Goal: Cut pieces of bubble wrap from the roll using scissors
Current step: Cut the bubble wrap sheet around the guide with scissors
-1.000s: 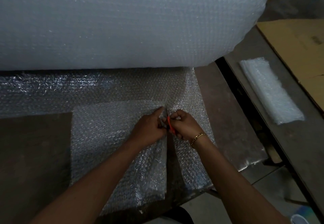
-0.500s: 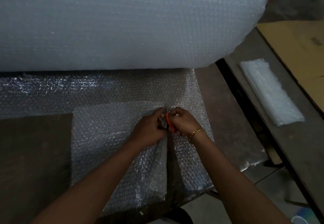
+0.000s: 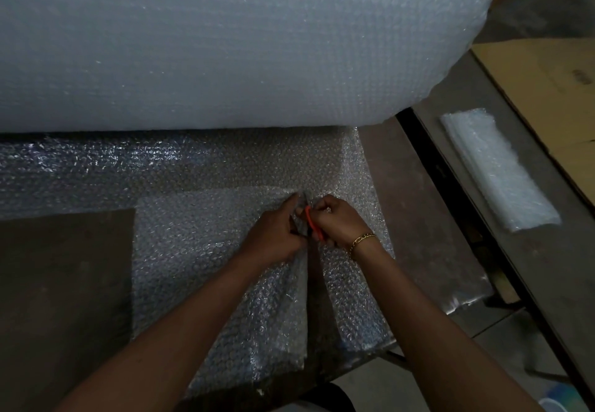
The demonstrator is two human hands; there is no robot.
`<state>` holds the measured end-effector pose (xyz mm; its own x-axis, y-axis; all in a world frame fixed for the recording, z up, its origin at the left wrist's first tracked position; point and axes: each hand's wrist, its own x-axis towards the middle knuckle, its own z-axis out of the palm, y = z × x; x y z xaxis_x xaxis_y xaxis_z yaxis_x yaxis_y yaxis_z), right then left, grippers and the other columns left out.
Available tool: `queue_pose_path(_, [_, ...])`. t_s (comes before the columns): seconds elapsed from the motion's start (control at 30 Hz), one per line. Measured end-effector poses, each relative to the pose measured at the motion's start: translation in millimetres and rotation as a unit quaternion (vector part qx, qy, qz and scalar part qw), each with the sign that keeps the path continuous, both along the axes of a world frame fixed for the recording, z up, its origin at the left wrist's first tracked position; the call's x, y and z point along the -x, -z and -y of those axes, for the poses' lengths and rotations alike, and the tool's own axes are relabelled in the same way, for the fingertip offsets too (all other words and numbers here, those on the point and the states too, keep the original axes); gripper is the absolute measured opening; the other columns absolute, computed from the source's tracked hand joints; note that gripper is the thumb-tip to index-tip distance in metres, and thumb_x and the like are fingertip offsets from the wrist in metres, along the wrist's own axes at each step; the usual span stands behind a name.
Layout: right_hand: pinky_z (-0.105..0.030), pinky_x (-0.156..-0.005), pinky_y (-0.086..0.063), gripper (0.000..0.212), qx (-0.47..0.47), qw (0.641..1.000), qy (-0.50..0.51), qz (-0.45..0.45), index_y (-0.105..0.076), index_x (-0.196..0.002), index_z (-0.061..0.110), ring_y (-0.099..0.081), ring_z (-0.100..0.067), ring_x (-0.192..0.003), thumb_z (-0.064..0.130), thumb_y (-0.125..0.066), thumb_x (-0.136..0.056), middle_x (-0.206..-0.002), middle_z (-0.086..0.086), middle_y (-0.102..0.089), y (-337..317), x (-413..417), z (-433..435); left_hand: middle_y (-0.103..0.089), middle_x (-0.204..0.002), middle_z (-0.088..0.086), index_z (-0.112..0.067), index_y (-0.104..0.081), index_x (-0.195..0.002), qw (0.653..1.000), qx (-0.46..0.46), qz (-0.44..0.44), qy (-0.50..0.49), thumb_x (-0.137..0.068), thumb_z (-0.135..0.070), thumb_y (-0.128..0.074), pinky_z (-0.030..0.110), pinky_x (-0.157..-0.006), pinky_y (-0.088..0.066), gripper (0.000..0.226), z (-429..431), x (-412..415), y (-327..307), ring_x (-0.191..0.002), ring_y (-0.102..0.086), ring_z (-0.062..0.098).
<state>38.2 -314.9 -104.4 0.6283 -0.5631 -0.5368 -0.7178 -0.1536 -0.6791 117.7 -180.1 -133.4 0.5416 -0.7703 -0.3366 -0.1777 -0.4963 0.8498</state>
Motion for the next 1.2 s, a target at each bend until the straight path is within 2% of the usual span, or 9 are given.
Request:
queue_pose_path(0.1, [-0.022, -0.043, -0.035, 0.034, 0.01, 1.0, -0.002, -0.009, -0.059, -0.08, 0.02, -0.051, -0.011, -0.038, 0.052, -0.071, -0.081, -0.055, -0.004, -0.067, 0.8, -3.9, 2.9, -0.072, -0.086, 0.003, -0.031, -0.027, -0.159, 1.0, 0.003, -0.014, -0.005, -0.077, -0.011, -0.077, 0.035, -0.067, -0.059, 0.098, 0.4, -0.3, -1.3, -0.073, -0.07, 0.016])
queue_pose_path(0.2, [-0.021, -0.043, -0.034, 0.033, 0.01, 1.0, -0.004, -0.009, -0.057, -0.076, 0.021, -0.05, -0.011, -0.037, 0.05, -0.072, -0.082, -0.054, -0.005, -0.066, 1.4, -5.8, 4.0, -0.071, -0.082, 0.002, -0.032, -0.029, -0.158, 1.0, 0.002, -0.02, -0.007, -0.076, -0.01, -0.077, 0.038, -0.068, -0.06, 0.097, 1.0, -0.2, -0.8, -0.071, -0.07, 0.016])
queue_pose_path(0.33, [-0.016, -0.038, -0.032, 0.024, 0.009, 1.0, -0.003, 0.007, -0.056, -0.078, 0.019, -0.049, -0.005, -0.035, 0.035, -0.072, -0.088, -0.054, -0.003, -0.065, 4.2, -3.5, 3.5, -0.074, -0.094, 0.001, -0.028, -0.03, -0.159, 1.0, 0.003, 0.0, -0.001, -0.077, -0.014, -0.078, 0.036, -0.079, -0.058, 0.096, 0.5, -0.5, 0.5, -0.083, -0.071, 0.014])
queue_pose_path(0.47, [-0.019, -0.042, -0.036, 0.024, 0.008, 0.999, 0.001, 0.035, -0.055, -0.076, 0.017, -0.051, -0.005, -0.037, 0.022, -0.077, -0.085, -0.052, -0.001, -0.062, 7.3, 0.6, 5.7, -0.068, -0.078, -0.007, -0.028, -0.026, -0.16, 1.0, 0.002, -0.009, 0.002, -0.079, -0.012, -0.076, 0.028, -0.067, -0.055, 0.096, 0.2, 0.4, -0.4, -0.071, -0.068, 0.011])
queue_pose_path(0.63, [-0.015, -0.035, -0.032, 0.029, -0.029, 0.999, 0.014, 0.037, -0.058, -0.083, 0.014, -0.048, -0.004, -0.034, 0.038, -0.075, -0.086, -0.06, -0.008, -0.065, -2.9, 5.0, 1.4, -0.066, -0.072, -0.01, -0.029, -0.026, -0.159, 1.0, 0.002, -0.009, 0.005, -0.079, -0.008, -0.076, 0.02, -0.056, -0.051, 0.097, 0.2, -0.7, -2.0, -0.061, -0.067, 0.007])
queue_pose_path(0.8, [-0.021, -0.046, -0.035, 0.043, 0.006, 1.0, -0.01, 0.003, -0.059, -0.081, 0.019, -0.052, -0.007, -0.038, 0.061, -0.069, -0.081, -0.057, -0.004, -0.067, -2.1, 2.8, 0.2, -0.067, -0.072, -0.007, -0.027, -0.029, -0.159, 1.0, 0.001, -0.012, 0.001, -0.076, -0.008, -0.076, 0.025, -0.062, -0.054, 0.097, 0.7, -0.9, -1.1, -0.068, -0.07, 0.014])
queue_pose_path(0.97, [-0.022, -0.049, -0.036, 0.034, 0.026, 0.999, -0.028, 0.002, -0.059, -0.081, 0.019, -0.054, -0.006, -0.042, 0.052, -0.069, -0.085, -0.055, -0.003, -0.066, -2.7, -6.2, 6.9, -0.067, -0.069, -0.006, -0.028, -0.031, -0.158, 1.0, 0.009, -0.011, 0.002, -0.076, -0.007, -0.076, 0.023, -0.058, -0.054, 0.096, -0.1, -0.7, -2.7, -0.064, -0.07, 0.015])
queue_pose_path(1.07, [-0.015, -0.039, -0.032, 0.034, 0.015, 0.999, -0.03, 0.006, -0.058, -0.08, 0.019, -0.051, -0.006, -0.039, 0.051, -0.069, -0.085, -0.057, -0.005, -0.066, -5.6, -8.0, 8.3, -0.065, -0.068, -0.009, -0.029, -0.032, -0.157, 1.0, 0.011, -0.001, 0.005, -0.076, -0.009, -0.077, 0.024, -0.057, -0.054, 0.095, -0.3, -0.8, -3.4, -0.059, -0.067, 0.009])
queue_pose_path(1.2, [-0.014, -0.036, -0.03, 0.034, 0.008, 1.0, -0.03, 0.003, -0.056, -0.081, 0.018, -0.05, -0.005, -0.037, 0.048, -0.07, -0.086, -0.058, -0.006, -0.066, -5.5, -9.0, 7.9, -0.067, -0.069, -0.006, -0.03, -0.031, -0.157, 1.0, 0.008, 0.0, 0.008, -0.076, -0.009, -0.077, 0.026, -0.054, -0.056, 0.095, -0.1, -0.8, -2.9, -0.053, -0.066, 0.007])
